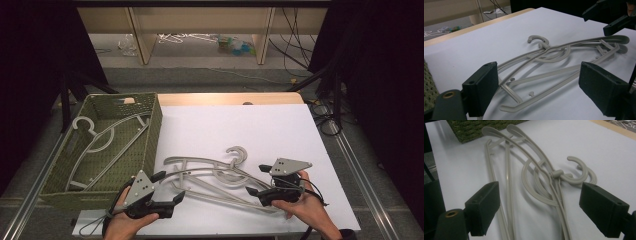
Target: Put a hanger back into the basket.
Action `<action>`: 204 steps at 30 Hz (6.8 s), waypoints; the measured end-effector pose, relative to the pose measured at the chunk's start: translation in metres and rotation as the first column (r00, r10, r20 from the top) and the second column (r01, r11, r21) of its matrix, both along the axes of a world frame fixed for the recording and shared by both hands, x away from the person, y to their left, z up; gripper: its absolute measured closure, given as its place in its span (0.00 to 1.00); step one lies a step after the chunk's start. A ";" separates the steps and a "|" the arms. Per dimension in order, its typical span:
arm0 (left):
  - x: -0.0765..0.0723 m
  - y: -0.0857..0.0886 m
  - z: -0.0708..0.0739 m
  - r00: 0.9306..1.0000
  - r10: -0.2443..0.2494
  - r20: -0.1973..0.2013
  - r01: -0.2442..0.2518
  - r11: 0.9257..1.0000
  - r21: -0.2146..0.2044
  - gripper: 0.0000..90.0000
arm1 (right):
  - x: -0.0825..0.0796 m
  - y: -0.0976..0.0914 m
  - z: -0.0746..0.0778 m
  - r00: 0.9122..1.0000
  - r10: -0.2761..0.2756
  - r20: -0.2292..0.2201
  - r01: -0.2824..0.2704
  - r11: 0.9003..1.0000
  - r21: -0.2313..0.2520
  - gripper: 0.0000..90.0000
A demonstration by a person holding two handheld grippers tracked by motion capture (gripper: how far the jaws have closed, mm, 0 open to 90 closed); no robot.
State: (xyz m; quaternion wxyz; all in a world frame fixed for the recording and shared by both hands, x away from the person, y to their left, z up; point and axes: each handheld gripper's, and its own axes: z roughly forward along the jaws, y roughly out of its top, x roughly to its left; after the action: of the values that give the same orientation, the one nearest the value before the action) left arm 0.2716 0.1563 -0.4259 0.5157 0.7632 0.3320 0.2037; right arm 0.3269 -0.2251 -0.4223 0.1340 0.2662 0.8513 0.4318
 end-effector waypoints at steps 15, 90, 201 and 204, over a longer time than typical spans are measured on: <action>-0.005 -0.003 -0.014 1.000 -0.001 -0.002 0.001 1.000 0.027 0.19 | 0.017 0.003 -0.018 0.997 -0.049 -0.065 0.041 0.991 -0.131 0.24; 0.036 -0.038 -0.001 0.996 -0.082 -0.023 0.083 0.994 0.075 0.25 | 0.007 0.022 0.024 0.976 0.200 0.081 -0.150 0.899 -0.410 0.91; 0.049 0.012 0.111 0.980 -0.159 -0.117 0.165 0.985 0.045 0.89 | -0.009 -0.004 0.025 0.994 -0.061 0.094 0.064 0.998 -0.025 0.33; 0.048 0.025 0.123 0.986 -0.121 -0.113 0.127 0.991 0.049 0.89 | -0.009 -0.004 0.024 0.994 -0.059 0.097 0.061 0.998 -0.021 0.33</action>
State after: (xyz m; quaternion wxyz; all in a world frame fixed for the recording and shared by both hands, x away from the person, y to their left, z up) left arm 0.3200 0.1813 -0.3027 0.4869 0.8065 0.3056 0.1382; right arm 0.3180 -0.2289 -0.3981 0.1909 0.2690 0.8405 0.4298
